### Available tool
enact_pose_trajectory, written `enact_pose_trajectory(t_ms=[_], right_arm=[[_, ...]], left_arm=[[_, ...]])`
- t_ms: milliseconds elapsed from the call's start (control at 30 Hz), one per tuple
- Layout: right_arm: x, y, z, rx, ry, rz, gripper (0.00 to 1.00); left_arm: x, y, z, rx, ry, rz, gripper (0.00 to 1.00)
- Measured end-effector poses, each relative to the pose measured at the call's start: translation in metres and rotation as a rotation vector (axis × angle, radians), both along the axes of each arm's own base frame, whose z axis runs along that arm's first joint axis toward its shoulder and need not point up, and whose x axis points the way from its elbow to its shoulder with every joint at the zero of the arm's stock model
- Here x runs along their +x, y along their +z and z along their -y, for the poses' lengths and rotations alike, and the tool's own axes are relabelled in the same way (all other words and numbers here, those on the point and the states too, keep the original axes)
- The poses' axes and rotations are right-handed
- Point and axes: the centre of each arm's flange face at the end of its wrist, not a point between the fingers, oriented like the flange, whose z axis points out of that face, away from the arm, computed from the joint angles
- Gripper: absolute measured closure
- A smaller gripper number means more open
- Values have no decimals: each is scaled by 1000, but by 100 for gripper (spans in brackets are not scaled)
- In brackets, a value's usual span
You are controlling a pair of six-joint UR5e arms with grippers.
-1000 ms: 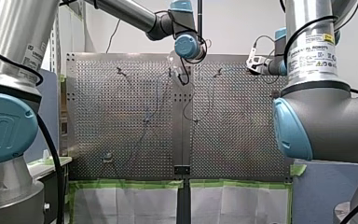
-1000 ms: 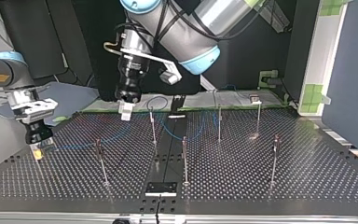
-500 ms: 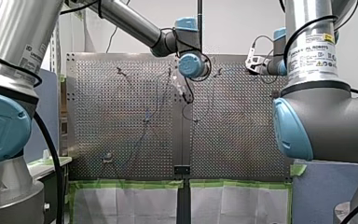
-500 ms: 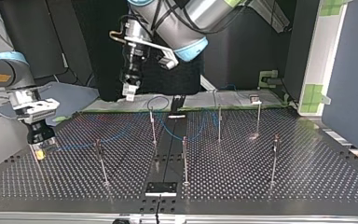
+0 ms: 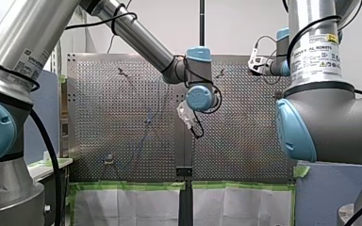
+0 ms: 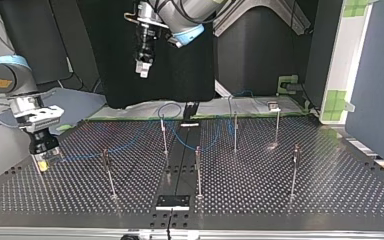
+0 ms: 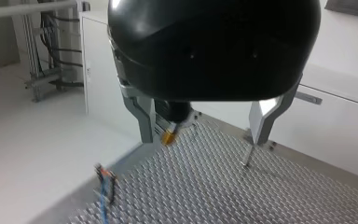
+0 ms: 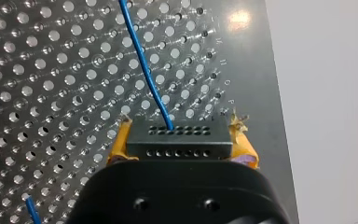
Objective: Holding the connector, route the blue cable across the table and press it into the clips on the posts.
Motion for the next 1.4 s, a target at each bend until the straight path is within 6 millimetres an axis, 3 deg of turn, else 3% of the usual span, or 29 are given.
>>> enact_pose_trajectory(t_ms=[367, 800, 1400], right_arm=[[0, 0, 0, 3, 1, 0, 100], [3, -1, -2, 8, 6, -2, 100], [11, -3, -6, 24, 19, -2, 100]], left_arm=[[-8, -81, -19, 64, 19, -57, 0], [-27, -172, -57, 174, 32, -118, 0], [-44, -205, -108, 255, 34, -109, 0]])
